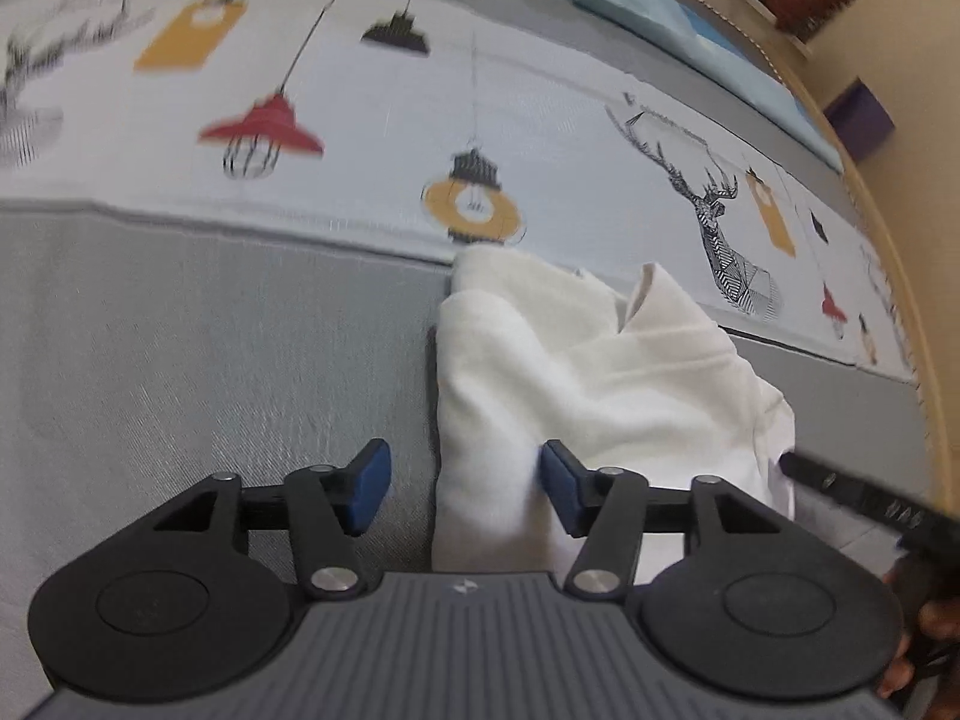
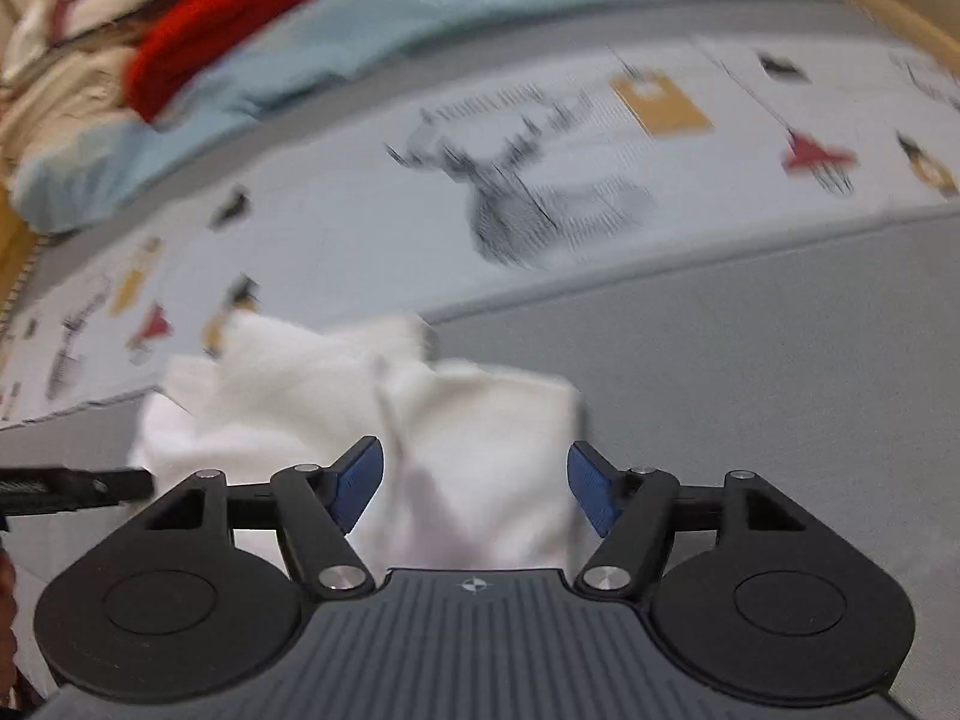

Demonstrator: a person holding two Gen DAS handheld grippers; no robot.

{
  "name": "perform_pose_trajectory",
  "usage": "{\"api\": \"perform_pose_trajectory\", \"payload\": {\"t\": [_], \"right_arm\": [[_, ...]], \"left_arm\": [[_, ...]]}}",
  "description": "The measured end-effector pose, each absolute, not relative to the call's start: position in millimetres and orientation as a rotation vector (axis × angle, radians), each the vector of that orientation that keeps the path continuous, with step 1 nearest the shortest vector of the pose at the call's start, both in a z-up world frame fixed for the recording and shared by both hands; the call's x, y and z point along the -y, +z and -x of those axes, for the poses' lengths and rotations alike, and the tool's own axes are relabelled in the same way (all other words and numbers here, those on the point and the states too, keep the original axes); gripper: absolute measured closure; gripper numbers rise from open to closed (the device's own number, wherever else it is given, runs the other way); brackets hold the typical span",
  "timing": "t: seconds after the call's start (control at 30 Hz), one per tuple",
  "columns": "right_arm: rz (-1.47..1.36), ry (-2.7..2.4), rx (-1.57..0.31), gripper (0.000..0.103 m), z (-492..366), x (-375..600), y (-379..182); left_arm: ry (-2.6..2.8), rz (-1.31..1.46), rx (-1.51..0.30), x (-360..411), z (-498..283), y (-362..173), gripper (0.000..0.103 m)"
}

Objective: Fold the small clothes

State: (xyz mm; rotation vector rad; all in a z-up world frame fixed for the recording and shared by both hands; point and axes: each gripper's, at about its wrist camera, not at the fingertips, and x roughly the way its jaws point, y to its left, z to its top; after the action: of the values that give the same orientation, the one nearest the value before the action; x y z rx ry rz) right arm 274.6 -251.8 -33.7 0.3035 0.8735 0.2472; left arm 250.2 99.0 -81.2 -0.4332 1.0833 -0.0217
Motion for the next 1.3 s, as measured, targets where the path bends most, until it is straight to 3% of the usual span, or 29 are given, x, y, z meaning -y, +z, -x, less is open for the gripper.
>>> {"api": "perform_pose_trajectory", "payload": {"t": [0.23, 0.27, 0.3, 0.33, 0.37, 0.43, 0.6, 0.7, 0.77, 0.97, 1.1, 1.13, 1.17, 1.3], "right_arm": [[-0.370, 0.268, -0.974, 0.028, -281, 253, -60], [-0.367, 0.279, -0.967, 0.033, -281, 250, -59], [-0.373, 0.291, -0.962, 0.048, -282, 246, -59], [-0.391, 0.309, -0.961, 0.059, -283, 244, -57], [-0.417, 0.326, -0.962, 0.070, -285, 242, -57], [-0.415, 0.319, -0.947, 0.075, -289, 237, -52], [-0.446, 0.380, -0.781, 0.078, -293, 222, -24], [-0.441, 0.375, -0.707, 0.073, -293, 207, -9], [-0.408, 0.295, -0.709, 0.070, -294, 202, -6], [-0.260, 0.311, -0.587, 0.065, -266, 203, 18], [-0.108, 0.450, -0.780, 0.055, -259, 184, -3], [-0.011, 0.422, -0.859, 0.055, -260, 175, -15], [0.083, 0.378, -0.902, 0.053, -258, 170, -27], [0.042, 0.325, -0.846, 0.052, -247, 179, -7]], "left_arm": [[-0.085, 0.475, -1.112, -95, -263, -96, 0.041], [-0.092, 0.481, -1.111, -95, -265, -98, 0.043], [-0.100, 0.482, -1.105, -95, -267, -99, 0.049], [-0.114, 0.473, -1.095, -93, -268, -97, 0.068], [-0.112, 0.434, -1.076, -91, -269, -93, 0.080], [-0.096, 0.359, -1.020, -90, -268, -82, 0.091], [-0.002, 0.307, -0.817, -114, -262, -40, 0.096], [0.040, 0.326, -0.703, -134, -256, -18, 0.092], [0.017, 0.357, -0.705, -143, -252, -13, 0.081], [-0.131, 0.241, -0.808, -120, -240, -17, 0.081], [-0.179, 0.060, -0.957, -91, -229, -50, 0.077], [-0.164, -0.010, -1.003, -85, -226, -60, 0.065], [-0.145, -0.077, -1.013, -79, -222, -66, 0.060], [-0.103, -0.145, -0.869, -67, -193, -34, 0.060]]}}
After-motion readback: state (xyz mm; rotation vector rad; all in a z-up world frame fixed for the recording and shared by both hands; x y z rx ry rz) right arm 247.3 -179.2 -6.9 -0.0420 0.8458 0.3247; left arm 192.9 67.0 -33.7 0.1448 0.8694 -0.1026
